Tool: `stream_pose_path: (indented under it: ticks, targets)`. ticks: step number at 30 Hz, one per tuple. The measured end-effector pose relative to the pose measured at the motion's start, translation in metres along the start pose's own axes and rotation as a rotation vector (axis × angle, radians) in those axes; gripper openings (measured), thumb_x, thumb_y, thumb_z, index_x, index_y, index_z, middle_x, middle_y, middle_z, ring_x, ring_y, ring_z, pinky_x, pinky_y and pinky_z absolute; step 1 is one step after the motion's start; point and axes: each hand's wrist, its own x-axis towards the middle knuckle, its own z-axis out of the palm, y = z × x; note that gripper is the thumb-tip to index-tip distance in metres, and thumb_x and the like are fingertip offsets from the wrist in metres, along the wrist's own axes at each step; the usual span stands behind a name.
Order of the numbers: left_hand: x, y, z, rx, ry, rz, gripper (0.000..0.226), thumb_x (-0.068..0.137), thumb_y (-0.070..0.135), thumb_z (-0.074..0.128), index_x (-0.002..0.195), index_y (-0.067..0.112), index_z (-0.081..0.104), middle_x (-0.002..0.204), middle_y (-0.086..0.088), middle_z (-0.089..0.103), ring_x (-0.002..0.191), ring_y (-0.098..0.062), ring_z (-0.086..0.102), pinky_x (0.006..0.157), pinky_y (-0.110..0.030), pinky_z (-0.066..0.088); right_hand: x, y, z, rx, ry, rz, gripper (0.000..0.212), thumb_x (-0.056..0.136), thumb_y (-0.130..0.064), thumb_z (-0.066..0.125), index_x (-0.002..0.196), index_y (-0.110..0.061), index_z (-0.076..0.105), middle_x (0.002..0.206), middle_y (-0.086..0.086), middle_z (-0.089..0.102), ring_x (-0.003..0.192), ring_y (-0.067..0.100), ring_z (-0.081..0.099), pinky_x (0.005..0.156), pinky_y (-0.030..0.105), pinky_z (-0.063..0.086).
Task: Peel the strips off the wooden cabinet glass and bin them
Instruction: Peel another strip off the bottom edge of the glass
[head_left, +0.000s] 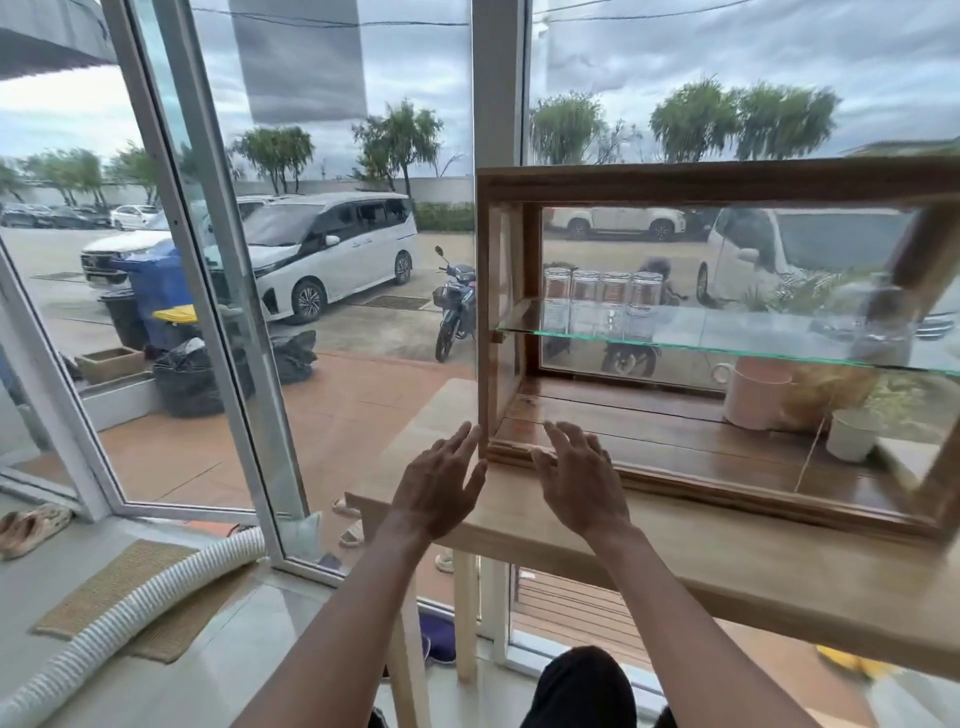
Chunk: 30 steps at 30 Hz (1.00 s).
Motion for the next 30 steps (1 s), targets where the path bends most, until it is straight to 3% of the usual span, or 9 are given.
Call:
stream_pose_path:
  ticks: [7,13,17,21,26,30]
  targets:
    - [0.031,0.005,0.031,-0.031,-0.048,0.007,0.049,0.104,0.027,0.046,0.152,0.015,0.041,0.159,0.001,0.044,0.124,-0.030,0.062,0.095,-0.042,0.053,0.010,0.009,0.020,0.028,-0.053,-0.014,0.046,0.102,-0.027,0.048,0.146,-0.016,0.047,0.146,-0.005,0.049,0.118,0.024,0.064,0.093,0.039,0.055]
    - [0.054,0.008,0.054,-0.040,-0.036,0.043,0.045,0.105,0.021,0.043,0.150,0.015,0.043,0.153,-0.002,0.052,0.117,-0.034,0.066,0.088,-0.044,0.056,0.019,0.010,0.036,-0.020,-0.061,0.009,0.042,0.104,-0.024,0.040,0.146,-0.020,0.046,0.148,-0.010,0.046,0.114,0.022,0.067,0.087,0.036,0.056]
    - [0.061,0.013,0.065,-0.053,-0.025,0.057,0.039,0.105,0.021,0.041,0.143,0.021,0.050,0.149,-0.001,0.056,0.119,-0.032,0.064,0.088,-0.044,0.055,0.026,0.009,0.042,-0.039,-0.052,0.013,0.030,0.103,-0.021,0.038,0.127,-0.024,0.055,0.136,-0.010,0.053,0.101,0.026,0.071,0.079,0.041,0.057]
    - [0.061,0.016,0.073,-0.091,0.065,0.008,0.022,0.104,0.026,0.043,0.117,0.023,0.060,0.125,0.001,0.069,0.105,-0.029,0.069,0.076,-0.041,0.053,0.028,0.012,0.047,-0.057,-0.027,0.030,0.021,0.103,-0.021,0.040,0.108,-0.021,0.060,0.123,-0.007,0.058,0.094,0.027,0.071,0.072,0.039,0.055]
    - [0.062,0.016,0.073,-0.113,0.097,0.013,0.027,0.103,0.026,0.048,0.122,0.021,0.066,0.131,0.002,0.068,0.111,-0.028,0.067,0.081,-0.042,0.054,0.026,0.016,0.049,-0.066,0.034,0.058,0.017,0.101,-0.019,0.047,0.098,-0.019,0.063,0.111,-0.006,0.063,0.087,0.027,0.072,0.067,0.038,0.056]
    - [0.062,0.015,0.073,-0.133,0.139,0.042,0.020,0.102,0.024,0.052,0.112,0.020,0.068,0.122,0.002,0.072,0.103,-0.030,0.070,0.074,-0.044,0.058,0.026,0.016,0.048,-0.072,0.069,0.070,0.016,0.101,-0.020,0.049,0.095,-0.019,0.064,0.108,-0.006,0.066,0.087,0.027,0.072,0.066,0.036,0.057]
